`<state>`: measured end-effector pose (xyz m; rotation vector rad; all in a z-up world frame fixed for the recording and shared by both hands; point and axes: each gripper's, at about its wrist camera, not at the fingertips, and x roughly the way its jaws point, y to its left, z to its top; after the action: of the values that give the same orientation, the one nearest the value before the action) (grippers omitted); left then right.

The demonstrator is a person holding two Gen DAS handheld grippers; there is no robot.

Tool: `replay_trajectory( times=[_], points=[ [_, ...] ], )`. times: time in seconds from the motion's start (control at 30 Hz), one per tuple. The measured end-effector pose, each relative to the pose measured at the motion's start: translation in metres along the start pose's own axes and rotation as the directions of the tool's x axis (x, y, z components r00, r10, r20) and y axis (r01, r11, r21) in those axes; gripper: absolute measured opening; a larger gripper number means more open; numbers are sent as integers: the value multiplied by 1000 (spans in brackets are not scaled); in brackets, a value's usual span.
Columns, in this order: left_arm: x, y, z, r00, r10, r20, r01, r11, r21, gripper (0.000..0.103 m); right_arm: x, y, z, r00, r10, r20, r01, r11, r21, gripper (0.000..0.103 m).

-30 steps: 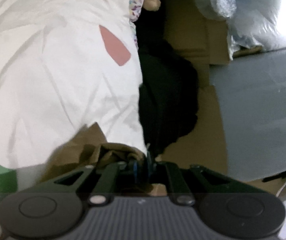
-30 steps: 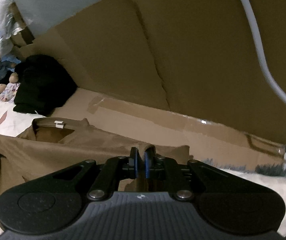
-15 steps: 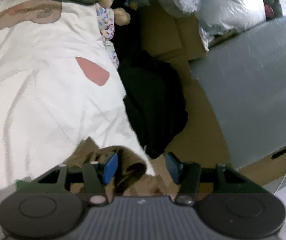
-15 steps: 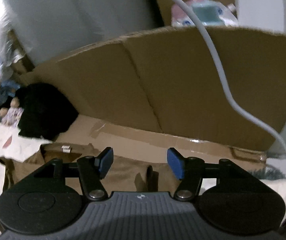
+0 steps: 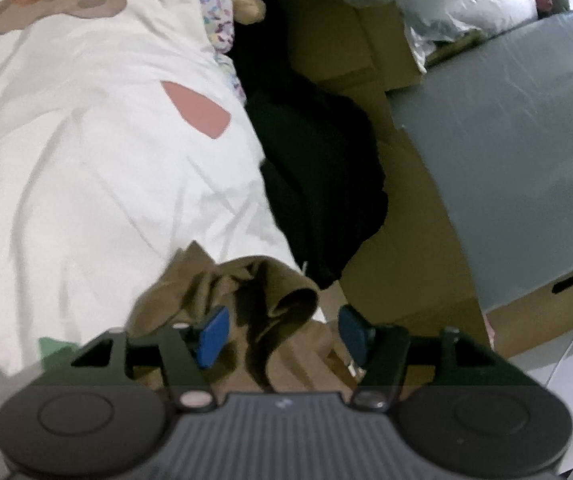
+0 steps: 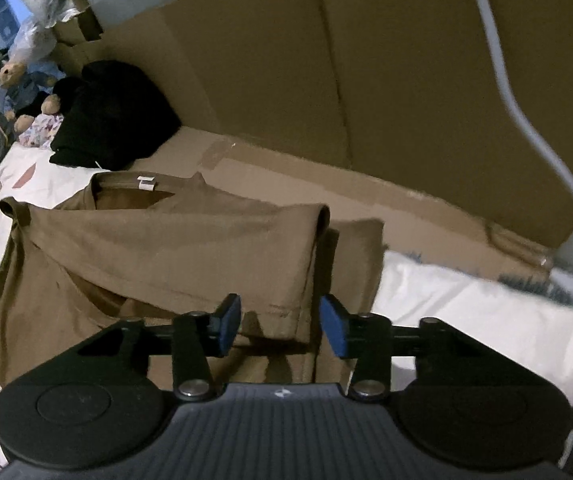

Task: Fold clothes
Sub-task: 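Pinch and straighten the folded hem edge with the right tool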

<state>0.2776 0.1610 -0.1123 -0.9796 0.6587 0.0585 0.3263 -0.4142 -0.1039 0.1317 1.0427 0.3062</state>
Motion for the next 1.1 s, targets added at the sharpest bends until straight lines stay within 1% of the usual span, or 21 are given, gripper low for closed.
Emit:
replay_trajectory(
  times=[0.03, 0.07, 0.1, 0.13, 0.2, 0.27, 0.3, 0.33, 0.37, 0.43, 0.5, 0.53, 0.7, 0.8, 0.97, 1.0, 1.03, 1.1],
  points=[
    [5, -2, 1, 1000, 1, -6, -1, 1000, -9, 71, 1, -1, -1, 1000, 6, -5, -6, 1000, 4, 21],
    [10, -4, 2, 1000, 3, -11, -3, 1000, -16, 71, 2, -1, -4, 1000, 15, -6, -15, 1000, 7, 18],
    [14, -5, 2, 1000, 8, -15, -8, 1000, -20, 72, 3, -1, -8, 999, 34, -3, -34, 999, 10, 13],
    [18, -7, 3, 1000, 11, -19, -12, 1000, -23, 72, 2, -1, -10, 999, 49, 0, -49, 999, 8, 10],
    [24, -9, 4, 1000, 18, -21, -19, 999, -26, 71, -3, 0, -12, 996, 84, 6, -84, 996, 6, 8],
    [28, -14, 7, 1000, 22, -17, -22, 1000, -20, 70, -9, 1, -13, 993, 121, 18, -121, 992, 19, 8],
    [30, -15, 9, 1000, 17, -17, -17, 1000, -18, 66, -14, 1, -11, 990, 139, 29, -140, 990, 36, 8],
    [34, -17, 12, 1000, 7, -28, -7, 1000, -19, 56, -18, 2, -9, 987, 153, 42, -155, 987, 50, 8],
    [39, -17, 14, 999, 2, -43, -3, 1000, -30, 50, -21, 2, -6, 984, 169, 57, -173, 983, 66, 8],
    [45, -17, 17, 998, 1, -58, -4, 998, -60, 19, -32, 1, 5, 972, 210, 110, -222, 968, 116, 8],
    [49, -16, 19, 998, 3, -55, -8, 996, -89, 6, -36, -1, 15, 964, 220, 150, -242, 958, 153, 8],
    [49, -16, 19, 999, 5, -54, -10, 996, -90, 5, -37, -3, 22, 960, 220, 172, -250, 953, 172, 8],
    [51, -15, 23, 1000, 6, -25, -9, 994, -110, 3, -26, -12, 45, 964, 154, 217, -203, 952, 228, 8],
    [50, -9, 28, 1000, 11, 17, -8, 990, -144, 2, -21, -17, 58, 963, 118, 242, -181, 949, 258, 8],
    [53, -2, 36, 998, 27, 51, -18, 986, -165, 2, -7, -19, 75, 968, 57, 243, -127, 951, 282, 8],
    [53, -4, 36, 999, 26, 48, -18, 988, -155, 3, -1, -20, 78, 970, 31, 240, -105, 949, 299, 8],
    [54, -5, 36, 999, 25, 44, -19, 990, -143, 7, 1, -20, 78, 971, 19, 238, -93, 948, 305, 10],
    [55, -11, 33, 999, 30, 27, -27, 994, -106, 25, 8, -21, 80, 971, -27, 239, -54, 943, 328, 11]
  ],
)
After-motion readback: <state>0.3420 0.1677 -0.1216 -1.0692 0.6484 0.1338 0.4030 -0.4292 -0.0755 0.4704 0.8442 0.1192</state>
